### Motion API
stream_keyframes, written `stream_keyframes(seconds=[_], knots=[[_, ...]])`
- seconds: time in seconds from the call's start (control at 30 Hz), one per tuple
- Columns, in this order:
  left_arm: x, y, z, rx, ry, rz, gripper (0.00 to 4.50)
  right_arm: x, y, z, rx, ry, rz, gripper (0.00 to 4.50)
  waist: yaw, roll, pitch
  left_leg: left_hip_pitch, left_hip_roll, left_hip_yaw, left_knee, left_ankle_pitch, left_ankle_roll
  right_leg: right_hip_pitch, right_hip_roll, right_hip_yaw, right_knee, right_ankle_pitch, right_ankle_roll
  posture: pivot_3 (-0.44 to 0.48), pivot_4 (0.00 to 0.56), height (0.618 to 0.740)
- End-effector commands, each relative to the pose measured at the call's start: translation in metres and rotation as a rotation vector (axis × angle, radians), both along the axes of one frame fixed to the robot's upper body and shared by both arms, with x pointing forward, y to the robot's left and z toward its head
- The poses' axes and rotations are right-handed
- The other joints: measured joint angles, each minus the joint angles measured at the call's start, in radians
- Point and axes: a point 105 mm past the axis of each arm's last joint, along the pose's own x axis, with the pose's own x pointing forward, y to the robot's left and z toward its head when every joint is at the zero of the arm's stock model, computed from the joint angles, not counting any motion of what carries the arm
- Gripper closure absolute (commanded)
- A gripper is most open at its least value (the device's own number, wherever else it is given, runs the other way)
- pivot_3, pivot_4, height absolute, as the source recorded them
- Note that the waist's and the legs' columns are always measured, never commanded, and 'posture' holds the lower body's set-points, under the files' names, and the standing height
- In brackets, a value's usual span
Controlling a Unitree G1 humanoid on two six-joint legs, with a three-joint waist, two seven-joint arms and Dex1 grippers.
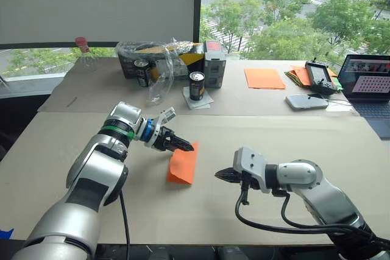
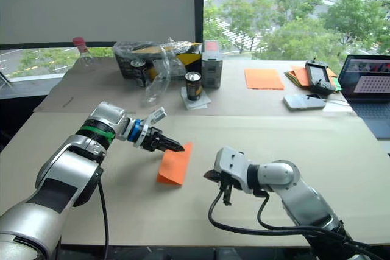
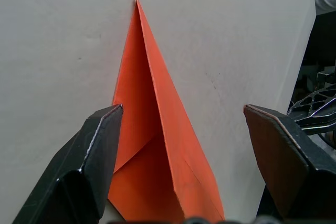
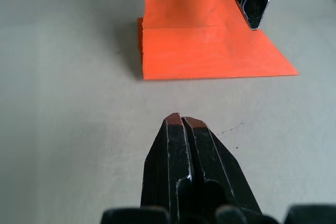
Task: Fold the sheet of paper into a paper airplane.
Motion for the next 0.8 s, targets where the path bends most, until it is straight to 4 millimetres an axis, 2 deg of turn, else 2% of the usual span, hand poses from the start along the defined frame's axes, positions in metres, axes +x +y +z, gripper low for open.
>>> stream_keyframes(seconds=[0.03,0.33,0.63,0.8], knots=[[0.003,-0.007,0.015,-0.007,-0.028,-0.030,1.42,-0.001,-0.001,0.012,0.011,-0.043,-0.001,4.50,0.000,0.000,0.000,0.000,0.000,0.000,0.000,0.000,0.000,0.000,0.000,0.000,0.000,0.000,0.000,0.000,0.150,0.730],[-0.003,-0.010,0.021,-0.052,0.043,-0.034,4.46,0.005,0.001,0.016,0.029,-0.051,-0.023,4.50,-0.002,0.000,0.000,0.000,0.000,0.000,0.000,0.000,0.000,0.000,0.000,0.000,0.001,0.000,0.000,0.000,0.150,0.730],[0.002,-0.015,0.041,-0.193,0.123,0.172,4.49,0.009,0.000,0.020,0.023,-0.068,-0.026,4.50,-0.002,0.000,0.000,0.000,0.000,0.000,0.001,0.000,0.000,0.000,0.000,0.000,0.001,0.000,0.000,0.000,0.150,0.730],[0.006,-0.017,0.037,-0.216,0.191,0.336,4.49,0.028,-0.017,0.025,-0.020,-0.134,-0.140,4.50,0.000,0.000,0.000,0.000,0.000,-0.001,0.002,0.000,0.000,0.000,0.000,0.000,0.002,0.000,0.000,0.000,0.150,0.730]])
